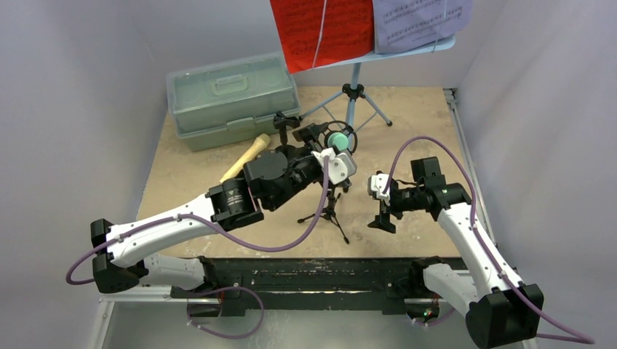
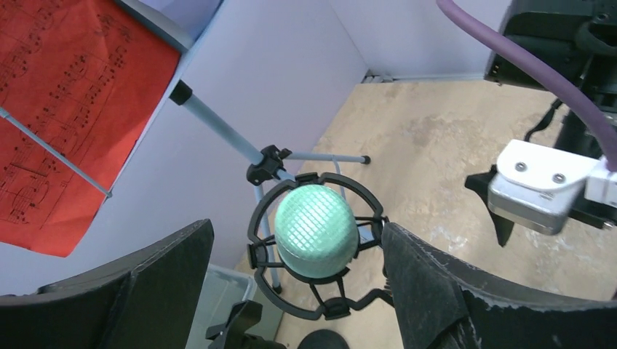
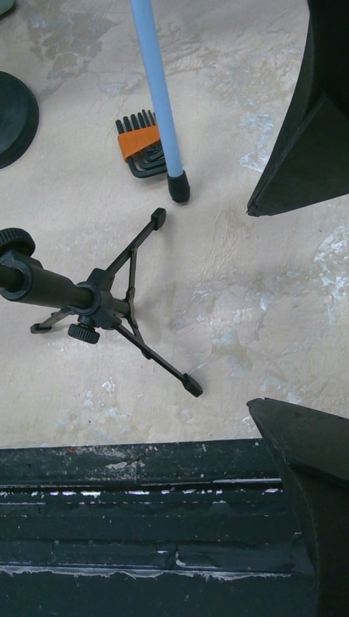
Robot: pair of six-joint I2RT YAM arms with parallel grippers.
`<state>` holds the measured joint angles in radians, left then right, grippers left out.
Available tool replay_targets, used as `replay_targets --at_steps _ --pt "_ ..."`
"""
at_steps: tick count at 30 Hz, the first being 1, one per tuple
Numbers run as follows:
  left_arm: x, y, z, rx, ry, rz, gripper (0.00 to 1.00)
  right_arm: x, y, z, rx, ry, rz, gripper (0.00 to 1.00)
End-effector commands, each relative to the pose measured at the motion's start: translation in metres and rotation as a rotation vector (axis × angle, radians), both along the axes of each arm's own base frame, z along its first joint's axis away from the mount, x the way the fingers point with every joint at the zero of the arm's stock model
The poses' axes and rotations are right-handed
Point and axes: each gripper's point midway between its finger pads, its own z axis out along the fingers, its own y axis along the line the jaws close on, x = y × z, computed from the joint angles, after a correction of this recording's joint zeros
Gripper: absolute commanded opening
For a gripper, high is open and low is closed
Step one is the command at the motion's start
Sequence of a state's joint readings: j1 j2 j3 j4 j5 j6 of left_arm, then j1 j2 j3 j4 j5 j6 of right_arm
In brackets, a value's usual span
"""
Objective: Pack up the instrument practice props
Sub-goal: Remove the microphone from the microphone stand.
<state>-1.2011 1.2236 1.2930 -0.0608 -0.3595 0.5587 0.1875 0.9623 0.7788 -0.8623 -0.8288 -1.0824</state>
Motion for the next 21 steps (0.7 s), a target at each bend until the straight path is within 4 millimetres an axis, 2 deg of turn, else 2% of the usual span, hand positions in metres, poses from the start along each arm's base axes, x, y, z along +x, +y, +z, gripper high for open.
replay_targets --at_steps 1,4,13,17,21 --pt "0.013 -0.006 0.016 -0.064 -0.064 -0.001 0.83 -0.004 0.002 0.0 0.016 0.009 0.017 0.99" --pt "0.017 -0.01 0.011 -0.057 -0.058 -0.011 0.74 -0.004 0.002 0.0 0.015 0.008 0.017 0.99" --pt "0.024 -0.017 -0.008 -0.025 -0.015 -0.042 0.7 -0.005 0.002 0.0 0.014 0.011 0.02 0.99" --pt "0.028 -0.016 -0.012 -0.02 -0.007 -0.04 0.49 -0.005 0.002 0.0 0.016 0.01 0.022 0.99" --pt "0.028 -0.017 -0.011 -0.023 -0.005 -0.047 0.18 -0.005 0.002 0.0 0.015 0.012 0.022 0.99"
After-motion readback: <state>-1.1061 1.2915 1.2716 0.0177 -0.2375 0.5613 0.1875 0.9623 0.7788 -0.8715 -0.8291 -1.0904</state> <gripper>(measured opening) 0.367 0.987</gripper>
